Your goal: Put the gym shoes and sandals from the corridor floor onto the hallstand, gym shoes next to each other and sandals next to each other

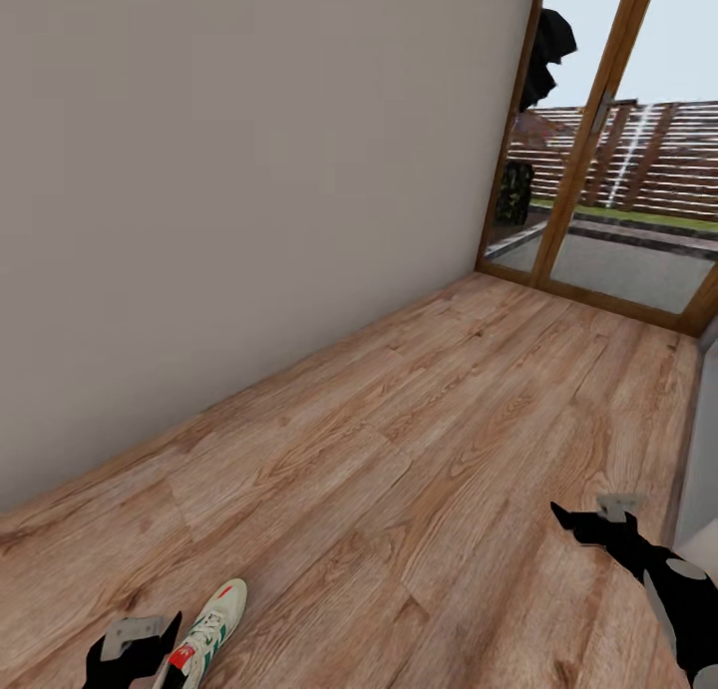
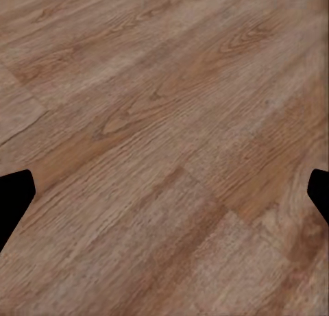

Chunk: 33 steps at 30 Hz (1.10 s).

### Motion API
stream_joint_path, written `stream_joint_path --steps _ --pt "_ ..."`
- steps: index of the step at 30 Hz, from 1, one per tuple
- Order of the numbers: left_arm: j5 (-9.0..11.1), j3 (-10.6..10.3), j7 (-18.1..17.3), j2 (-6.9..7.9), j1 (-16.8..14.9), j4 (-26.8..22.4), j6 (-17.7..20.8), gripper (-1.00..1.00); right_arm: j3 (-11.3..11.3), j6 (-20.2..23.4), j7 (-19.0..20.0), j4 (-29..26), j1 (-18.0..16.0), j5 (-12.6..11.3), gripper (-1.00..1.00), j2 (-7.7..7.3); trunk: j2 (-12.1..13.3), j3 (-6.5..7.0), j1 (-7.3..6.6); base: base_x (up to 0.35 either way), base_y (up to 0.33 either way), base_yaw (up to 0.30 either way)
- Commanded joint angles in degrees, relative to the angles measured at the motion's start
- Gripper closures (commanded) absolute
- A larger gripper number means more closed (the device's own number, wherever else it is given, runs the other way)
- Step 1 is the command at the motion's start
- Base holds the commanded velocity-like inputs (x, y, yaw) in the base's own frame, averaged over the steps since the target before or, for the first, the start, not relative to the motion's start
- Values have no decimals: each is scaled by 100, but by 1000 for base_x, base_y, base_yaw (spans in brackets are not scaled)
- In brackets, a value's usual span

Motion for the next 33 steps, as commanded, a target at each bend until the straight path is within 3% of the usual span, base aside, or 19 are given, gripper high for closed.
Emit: stream_joint_path --steps 1,4,5,11,16,17,18,21,22,25,26,33 --pt "-25 20 -44 -7 -10 2 15 -100 -25 327 44 -246 -15 43 -100 40 -2 -5 -1 0 0 0" --pt "-157 21 -36 -13 -51 -2 38 -100 -18 715 45 -588 -63 41 -100 126 -2 -5 -1 0 0 0" --pt "-404 20 -25 -17 -186 30 63 -100 9 1086 41 -1029 -210 41 -100 266 -2 -5 -1 0 0 0" --pt "-1005 24 -11 -25 -447 77 275 -100 392 1868 35 -1698 -644 37 -100 458 -2 -5 -1 0 0 0" --pt "-1212 23 -18 -19 -558 33 776 -100 619 2252 56 -2019 -814 28 -100 497 -2 -5 -1 0 0 0" --pt "-1275 17 -27 8 -653 17 1098 -100 708 2382 75 -2405 -857 26 -100 558 -2 -5 -1 0 0 0" --pt "-1290 15 -33 29 -681 14 1187 -100 723 2455 77 -2684 -867 28 -100 623 -2 -5 -1 0 0 0" --pt "-1296 15 -42 45 -691 15 1221 -100 728 2556 82 -2932 -868 30 -100 661 -2 -5 -1 0 0 0" --pt "-1304 9 -64 71 -706 25 1269 -100 735 3241 93 -3586 -858 30 -100 728 -2 -5 -1 0 0 0" --pt "-1314 -7 -98 80 -703 -10 1255 -100 731 3448 96 -3698 -854 35 -100 739 -2 -5 -1 0 0 0" --pt "-2197 -20 -117 44 -641 -41 1238 -100 728 3587 98 -3738 -852 38 -100 747 -2 -5 -1 0 0 0" --pt "-2323 -21 -132 72 -619 8 1203 -100 728 3591 98 -3748 -852 41 -100 747 -2 -5 -1 0 0 0"
